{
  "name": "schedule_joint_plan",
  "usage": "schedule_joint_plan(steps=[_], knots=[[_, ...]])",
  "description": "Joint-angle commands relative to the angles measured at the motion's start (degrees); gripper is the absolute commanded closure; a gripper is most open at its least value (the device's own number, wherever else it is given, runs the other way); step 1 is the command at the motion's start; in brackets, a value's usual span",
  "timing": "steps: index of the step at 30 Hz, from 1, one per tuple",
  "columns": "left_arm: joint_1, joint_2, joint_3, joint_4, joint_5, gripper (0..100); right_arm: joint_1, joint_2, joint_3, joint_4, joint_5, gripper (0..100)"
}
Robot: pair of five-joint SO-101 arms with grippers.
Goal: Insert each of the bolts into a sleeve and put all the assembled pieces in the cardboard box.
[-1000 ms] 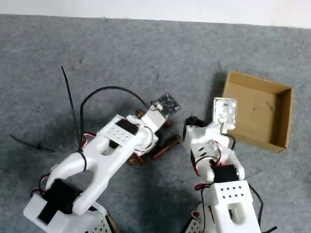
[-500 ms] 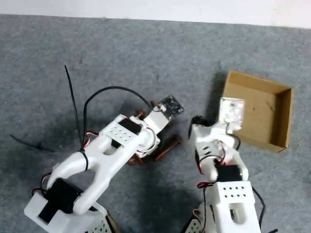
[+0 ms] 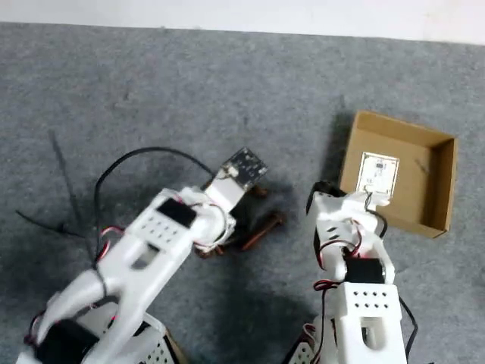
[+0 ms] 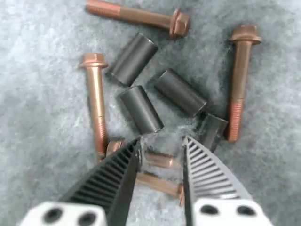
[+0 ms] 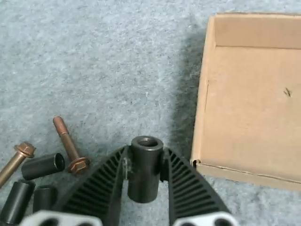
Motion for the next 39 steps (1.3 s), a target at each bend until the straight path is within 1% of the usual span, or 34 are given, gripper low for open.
schedule_joint_plan(steps=[1, 7, 11, 28, 34, 37, 39], knots=[[-0.31, -9.27, 4.79, -4.84, 0.62, 86, 0.75, -1.19, -0.4, -1.98, -0.44, 99.2], [-0.22, -19.65, 15.96, -15.65, 0.62, 86, 0.75, -1.19, 0.13, -1.98, -0.44, 99.2], [-0.13, -23.6, 19.38, -18.64, 0.62, 86, 0.75, -1.36, 0.92, -1.98, -0.44, 99.2], [-0.31, -26.42, 20.35, -18.29, 0.62, 86, 0.75, -1.45, 1.27, -1.98, -0.18, 99.2], [-0.31, -38.73, 21.49, -9.32, 0.62, 86, 0.57, -1.45, 1.27, -1.98, -0.18, 99.2], [-1.1, -45.76, 26.77, -9.85, 0.44, 86, 0.4, -1.45, 1.27, -1.98, -0.35, 99.2], [-2.51, -49.89, 29.67, -12.22, -0.88, 86, -1.01, -1.45, 1.27, -1.89, -0.26, 99.2]])
